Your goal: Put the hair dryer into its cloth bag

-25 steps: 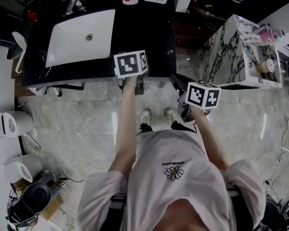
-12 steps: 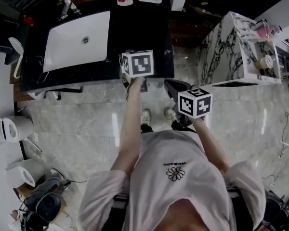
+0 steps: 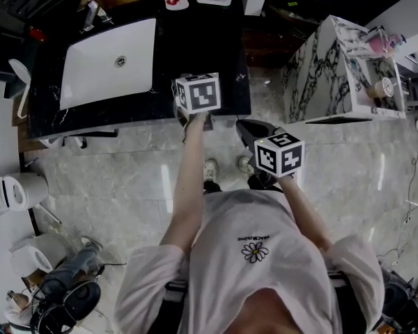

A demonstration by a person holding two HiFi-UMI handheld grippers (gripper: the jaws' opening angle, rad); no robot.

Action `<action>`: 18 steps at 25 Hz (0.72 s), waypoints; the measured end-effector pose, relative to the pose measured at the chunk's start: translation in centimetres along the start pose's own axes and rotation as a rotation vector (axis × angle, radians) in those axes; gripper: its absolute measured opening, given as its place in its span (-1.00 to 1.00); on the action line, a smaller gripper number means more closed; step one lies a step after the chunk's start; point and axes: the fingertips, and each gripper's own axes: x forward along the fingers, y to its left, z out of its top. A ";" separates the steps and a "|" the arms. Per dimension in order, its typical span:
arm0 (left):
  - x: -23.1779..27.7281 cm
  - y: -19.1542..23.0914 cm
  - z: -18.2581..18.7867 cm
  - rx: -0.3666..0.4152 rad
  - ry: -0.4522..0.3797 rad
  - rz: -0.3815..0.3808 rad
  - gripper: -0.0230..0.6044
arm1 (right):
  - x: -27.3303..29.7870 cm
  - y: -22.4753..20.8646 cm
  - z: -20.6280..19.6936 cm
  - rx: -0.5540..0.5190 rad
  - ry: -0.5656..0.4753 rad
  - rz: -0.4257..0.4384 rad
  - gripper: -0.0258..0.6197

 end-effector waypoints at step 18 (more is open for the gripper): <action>-4.3 2.3 -0.1 -0.072 -0.202 0.030 0.21 | -1.0 -1.2 1.7 -0.102 -0.068 -0.149 -0.47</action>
